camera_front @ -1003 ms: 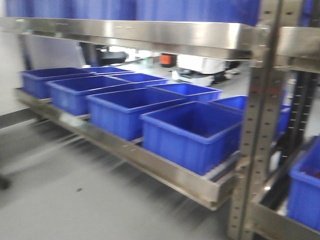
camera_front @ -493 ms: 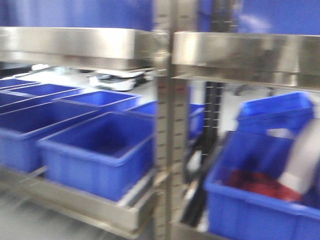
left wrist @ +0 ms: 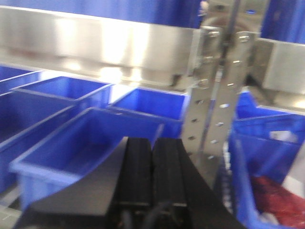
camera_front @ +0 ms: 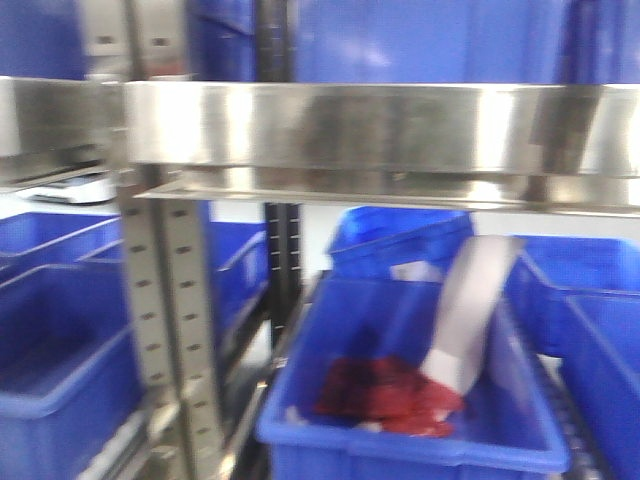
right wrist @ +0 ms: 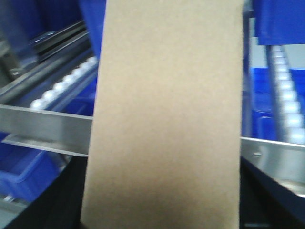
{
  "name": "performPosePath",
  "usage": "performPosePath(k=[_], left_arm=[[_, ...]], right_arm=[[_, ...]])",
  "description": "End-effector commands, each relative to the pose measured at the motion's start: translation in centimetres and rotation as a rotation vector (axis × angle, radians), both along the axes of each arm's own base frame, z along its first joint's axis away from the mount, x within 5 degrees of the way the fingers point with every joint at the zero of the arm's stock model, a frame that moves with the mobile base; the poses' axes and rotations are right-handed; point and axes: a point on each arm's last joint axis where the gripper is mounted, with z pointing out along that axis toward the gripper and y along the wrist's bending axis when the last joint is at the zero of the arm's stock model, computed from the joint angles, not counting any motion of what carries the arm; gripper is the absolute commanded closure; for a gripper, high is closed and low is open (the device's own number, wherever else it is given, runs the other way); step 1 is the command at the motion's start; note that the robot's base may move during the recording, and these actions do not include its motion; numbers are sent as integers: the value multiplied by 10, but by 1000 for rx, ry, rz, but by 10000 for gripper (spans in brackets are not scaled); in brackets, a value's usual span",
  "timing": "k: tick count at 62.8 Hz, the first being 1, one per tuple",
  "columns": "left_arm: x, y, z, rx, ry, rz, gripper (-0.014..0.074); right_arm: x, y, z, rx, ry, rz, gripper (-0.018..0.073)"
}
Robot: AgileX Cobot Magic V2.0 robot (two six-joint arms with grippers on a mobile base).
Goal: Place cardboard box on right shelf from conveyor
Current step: 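Drive to the steel shelf rack with blue bins, box held, then raise the held box above the steel shelf edge with the right gripper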
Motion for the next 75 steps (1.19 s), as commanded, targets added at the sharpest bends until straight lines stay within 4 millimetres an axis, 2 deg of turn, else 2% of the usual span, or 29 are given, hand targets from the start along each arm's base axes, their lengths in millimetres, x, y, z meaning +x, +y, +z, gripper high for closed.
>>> performPosePath(k=[1,75], left_arm=[[-1,1,9,-9,-99,6,715],[-1,1,9,-9,-99,6,715]], right_arm=[[0,-1,17,-4,-120,5,323],[0,-1,17,-4,-120,5,323]])
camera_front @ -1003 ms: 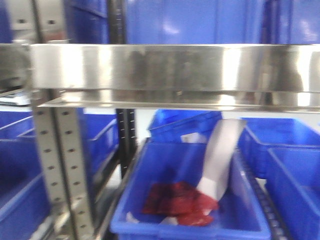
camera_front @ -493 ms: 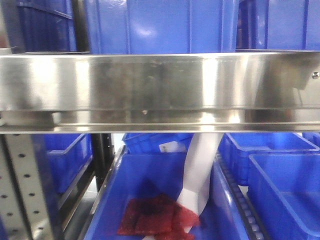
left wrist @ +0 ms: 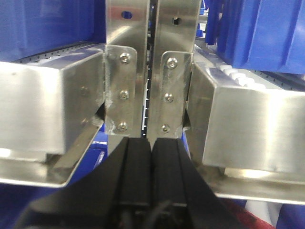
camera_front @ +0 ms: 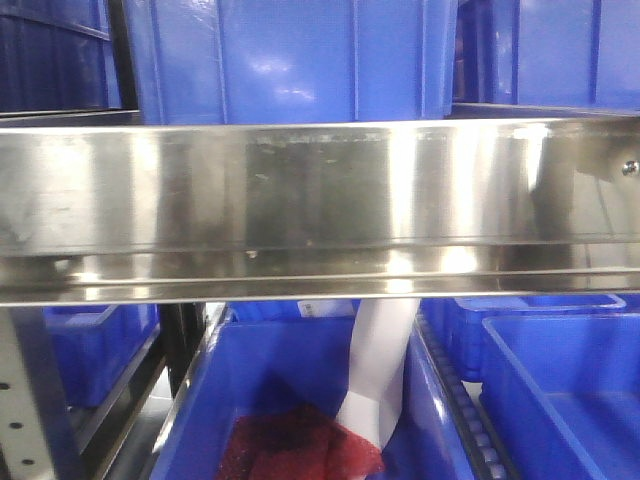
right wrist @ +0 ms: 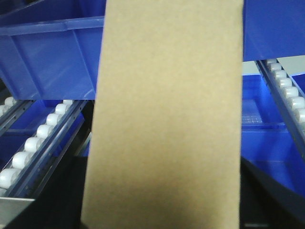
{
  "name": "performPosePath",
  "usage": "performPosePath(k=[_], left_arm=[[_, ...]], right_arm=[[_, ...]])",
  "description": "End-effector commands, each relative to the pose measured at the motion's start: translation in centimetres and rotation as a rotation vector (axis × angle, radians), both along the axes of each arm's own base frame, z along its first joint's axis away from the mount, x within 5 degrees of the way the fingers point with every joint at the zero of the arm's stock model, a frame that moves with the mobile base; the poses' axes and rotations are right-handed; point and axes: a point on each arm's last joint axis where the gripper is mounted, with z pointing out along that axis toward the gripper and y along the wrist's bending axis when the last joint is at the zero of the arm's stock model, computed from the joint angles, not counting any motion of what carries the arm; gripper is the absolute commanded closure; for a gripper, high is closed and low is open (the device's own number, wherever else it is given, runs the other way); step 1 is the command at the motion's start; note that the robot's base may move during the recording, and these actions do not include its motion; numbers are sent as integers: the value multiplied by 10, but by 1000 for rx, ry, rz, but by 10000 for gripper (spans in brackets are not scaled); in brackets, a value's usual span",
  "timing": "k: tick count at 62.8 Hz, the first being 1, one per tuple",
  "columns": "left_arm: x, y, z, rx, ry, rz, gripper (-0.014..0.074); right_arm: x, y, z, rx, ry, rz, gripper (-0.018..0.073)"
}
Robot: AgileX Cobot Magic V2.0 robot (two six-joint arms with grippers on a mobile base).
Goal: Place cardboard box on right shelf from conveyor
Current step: 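Raise the held box above the steel shelf edge with the right gripper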
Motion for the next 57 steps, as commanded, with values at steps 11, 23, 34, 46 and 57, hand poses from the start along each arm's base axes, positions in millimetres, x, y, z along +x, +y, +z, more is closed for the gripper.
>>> performPosePath(k=[11,23,34,46,57], left_arm=[[-1,1,9,-9,-99,6,715],[-1,1,9,-9,-99,6,715],[-1,1,9,-9,-99,6,715],[-1,1,9,-9,-99,6,715],[-1,1,9,-9,-99,6,715]], right_arm=[[0,-1,17,-4,-120,5,323],[0,-1,18,-2,-126,6,323],[0,0,18,-1,-131,7,323],[1,0,19,-18,-144,10,323],[16,7,34,-236,-248,83,323]])
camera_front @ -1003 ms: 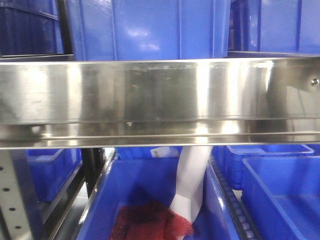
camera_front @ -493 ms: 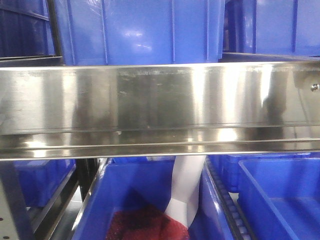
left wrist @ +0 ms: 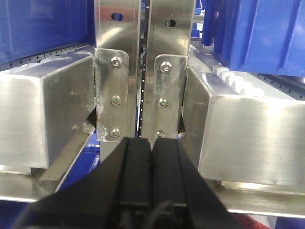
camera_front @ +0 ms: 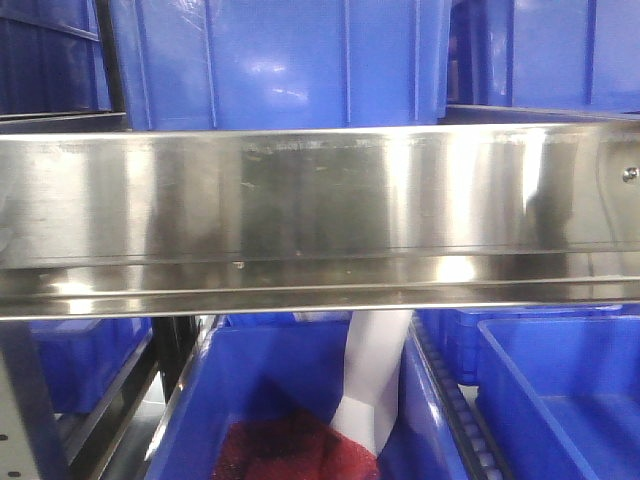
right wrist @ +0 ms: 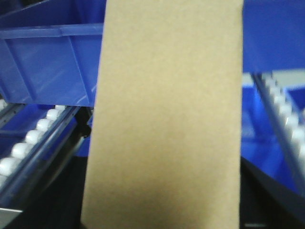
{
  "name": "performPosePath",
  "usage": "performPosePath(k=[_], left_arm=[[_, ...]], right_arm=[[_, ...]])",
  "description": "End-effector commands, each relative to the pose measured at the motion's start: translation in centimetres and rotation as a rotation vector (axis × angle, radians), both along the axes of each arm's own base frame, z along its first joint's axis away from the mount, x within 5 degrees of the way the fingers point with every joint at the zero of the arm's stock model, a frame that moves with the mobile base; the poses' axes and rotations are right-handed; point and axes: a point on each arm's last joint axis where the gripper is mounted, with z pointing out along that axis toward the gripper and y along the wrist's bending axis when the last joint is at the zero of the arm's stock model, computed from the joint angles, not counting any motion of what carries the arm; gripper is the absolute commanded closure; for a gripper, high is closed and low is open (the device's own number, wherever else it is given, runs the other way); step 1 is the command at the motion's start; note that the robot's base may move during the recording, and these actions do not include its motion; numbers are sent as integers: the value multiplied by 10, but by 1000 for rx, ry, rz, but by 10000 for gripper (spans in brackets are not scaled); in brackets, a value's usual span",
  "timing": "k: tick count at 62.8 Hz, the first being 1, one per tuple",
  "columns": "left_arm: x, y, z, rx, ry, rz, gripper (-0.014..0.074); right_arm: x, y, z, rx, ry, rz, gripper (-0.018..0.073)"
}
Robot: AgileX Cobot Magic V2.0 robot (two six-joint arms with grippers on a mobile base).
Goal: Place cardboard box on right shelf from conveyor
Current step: 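Raise the held box above the steel shelf edge with the right gripper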
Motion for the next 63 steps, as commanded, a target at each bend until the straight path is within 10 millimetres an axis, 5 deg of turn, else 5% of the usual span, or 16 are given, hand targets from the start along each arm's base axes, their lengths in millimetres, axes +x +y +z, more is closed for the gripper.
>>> performPosePath(k=[1,18,33,45,63], left_arm=[[-1,1,9,-9,-99,6,715],[-1,1,9,-9,-99,6,715],[-1,1,9,-9,-99,6,715],[-1,1,9,-9,-99,6,715],[-1,1,9,-9,-99,6,715]], right_arm=[[10,5,32,-148,-205,57,323],[71,36,53,-622,-245,240,323],[106,101,40,-961,-323,545,323],[125,148,14,-1050,-372,695,323],[150,187,-13,-1028,-459,733,324]])
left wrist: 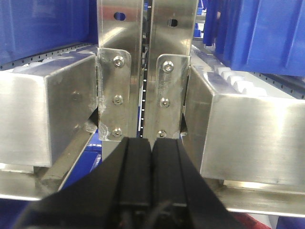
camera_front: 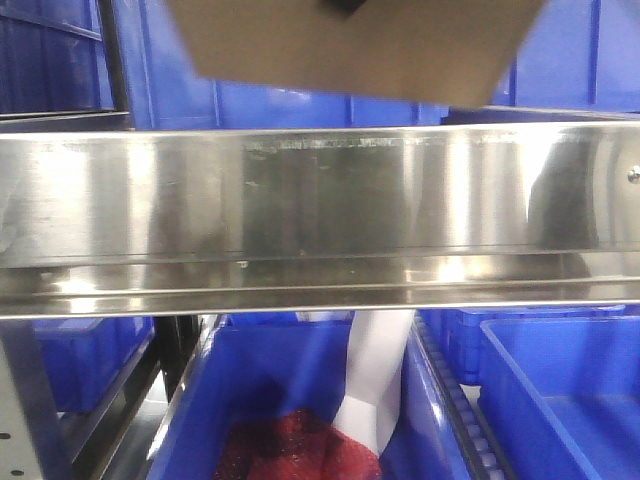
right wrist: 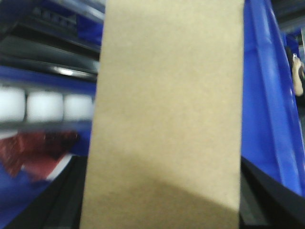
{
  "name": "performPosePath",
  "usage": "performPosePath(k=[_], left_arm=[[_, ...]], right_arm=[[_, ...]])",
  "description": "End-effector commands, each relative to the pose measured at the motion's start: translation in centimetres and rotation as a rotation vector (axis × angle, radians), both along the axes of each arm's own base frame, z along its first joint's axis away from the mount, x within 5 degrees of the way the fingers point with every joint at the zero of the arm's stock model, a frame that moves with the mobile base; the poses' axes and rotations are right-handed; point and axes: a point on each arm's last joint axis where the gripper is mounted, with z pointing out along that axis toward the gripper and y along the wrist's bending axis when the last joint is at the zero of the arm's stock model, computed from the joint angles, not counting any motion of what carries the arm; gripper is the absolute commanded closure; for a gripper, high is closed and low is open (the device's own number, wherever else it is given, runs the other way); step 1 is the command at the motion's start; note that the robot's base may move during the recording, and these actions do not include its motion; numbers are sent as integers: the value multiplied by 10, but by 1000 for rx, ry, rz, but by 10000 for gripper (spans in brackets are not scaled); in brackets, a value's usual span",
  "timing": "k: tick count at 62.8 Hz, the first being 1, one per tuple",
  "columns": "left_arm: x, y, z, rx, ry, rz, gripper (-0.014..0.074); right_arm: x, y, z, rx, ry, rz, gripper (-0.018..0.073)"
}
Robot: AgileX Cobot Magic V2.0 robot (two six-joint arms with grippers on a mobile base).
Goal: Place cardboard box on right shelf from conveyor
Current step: 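Raise the held box above the steel shelf edge with the right gripper, then lower the box onto the upper shelf and open the right gripper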
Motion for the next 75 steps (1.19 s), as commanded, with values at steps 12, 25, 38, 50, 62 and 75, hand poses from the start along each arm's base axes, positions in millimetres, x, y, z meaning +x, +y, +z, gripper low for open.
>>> performPosePath(k=[12,25,38,50,62,75], left_arm=[[-1,1,9,-9,-99,6,715],[-1,1,9,-9,-99,6,715],[-1,1,9,-9,-99,6,715],[-1,1,9,-9,-99,6,715],[-1,1,9,-9,-99,6,715],[-1,1,9,-9,-99,6,715]], right_arm=[[11,18,19,91,-207,71,324],[14,15,14,-40,-254,97,324],[19,8,12,-62,-240,73,324],[23,1,10,-81,-220,44,324],[24,-2,7,-97,-197,34,288],[24,-1,7,-52,-162,11,-80]])
